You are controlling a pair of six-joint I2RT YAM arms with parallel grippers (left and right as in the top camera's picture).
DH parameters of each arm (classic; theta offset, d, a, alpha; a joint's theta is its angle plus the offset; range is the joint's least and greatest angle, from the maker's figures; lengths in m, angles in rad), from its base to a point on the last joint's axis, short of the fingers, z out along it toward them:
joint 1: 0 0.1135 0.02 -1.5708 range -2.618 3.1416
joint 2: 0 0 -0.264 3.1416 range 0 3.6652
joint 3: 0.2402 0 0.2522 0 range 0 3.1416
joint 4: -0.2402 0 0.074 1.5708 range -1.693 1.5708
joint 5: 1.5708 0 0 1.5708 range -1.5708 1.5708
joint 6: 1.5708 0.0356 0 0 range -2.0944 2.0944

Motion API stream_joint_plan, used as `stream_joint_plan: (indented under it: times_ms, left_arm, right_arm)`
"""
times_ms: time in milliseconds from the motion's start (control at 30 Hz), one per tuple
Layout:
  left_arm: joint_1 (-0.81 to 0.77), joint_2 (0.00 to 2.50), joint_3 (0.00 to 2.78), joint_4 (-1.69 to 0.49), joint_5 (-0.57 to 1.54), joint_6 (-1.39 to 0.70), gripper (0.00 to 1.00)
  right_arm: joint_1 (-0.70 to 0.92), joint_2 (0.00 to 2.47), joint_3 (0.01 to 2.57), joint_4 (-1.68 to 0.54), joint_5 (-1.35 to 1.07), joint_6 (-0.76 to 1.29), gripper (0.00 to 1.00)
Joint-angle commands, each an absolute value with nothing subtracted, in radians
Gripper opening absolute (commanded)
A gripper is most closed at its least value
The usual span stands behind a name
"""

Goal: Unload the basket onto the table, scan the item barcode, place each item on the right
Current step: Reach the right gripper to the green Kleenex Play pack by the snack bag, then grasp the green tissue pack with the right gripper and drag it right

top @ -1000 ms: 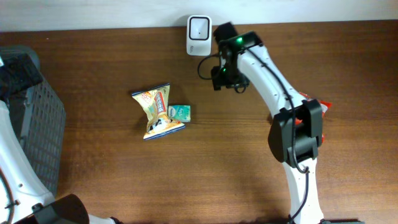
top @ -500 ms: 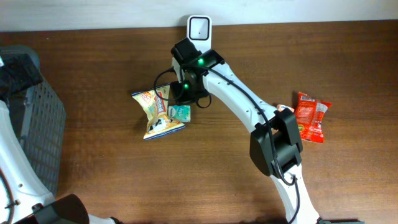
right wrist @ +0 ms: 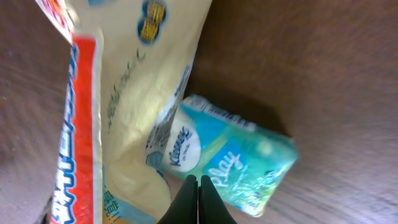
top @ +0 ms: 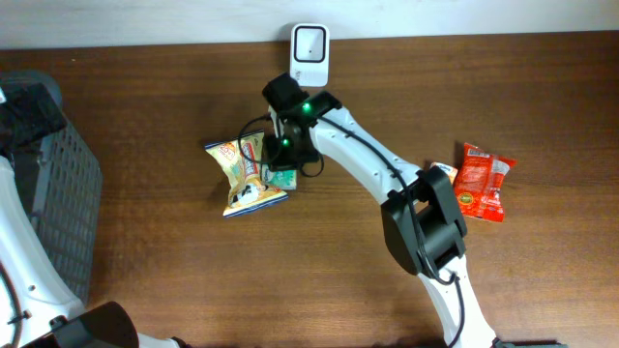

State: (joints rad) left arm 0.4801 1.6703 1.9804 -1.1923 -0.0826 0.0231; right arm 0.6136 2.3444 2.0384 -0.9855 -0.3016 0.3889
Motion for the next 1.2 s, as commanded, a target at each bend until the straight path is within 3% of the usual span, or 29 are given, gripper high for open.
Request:
stream_joint_plan:
  times_ms: [0,467,533,800,1100,1167]
  left_arm:
    - [0.483,1.667,1.980,-1.192,-0.083,0.038,0.99]
    - [0.483,1.667,1.980,-1.192,-0.083,0.038,0.99]
    - [0.483,1.667,1.980,-1.192,-0.083,0.038,0.99]
    - [0.483,1.667,1.980,-1.192,-0.083,0.038,0.99]
    - [0.483,1.667,1.980,-1.192,-0.083,0.038,0.99]
    - [0.483,1.667,1.980,-1.192,-0.083,0.038,0.99]
  right_arm:
    - [0.642,2.365,2.012,-0.965,-0.307,0.402,0.04]
    - [0.651,2.365,1.940,-0.971,-0.164,0.401,0.06]
    - [0.645,2.365,1.940,-0.989,-0.137,0.398,0.10]
    - [0.545,2.365,1.940,-1.027,-0.118,0.315,0.11]
    - [0.451,2.315,2.051,-1.118,-0.147,-0.006,0.47]
    - [0.452,2.308,2.068,-1.102,-0.179,-0.015,0.49]
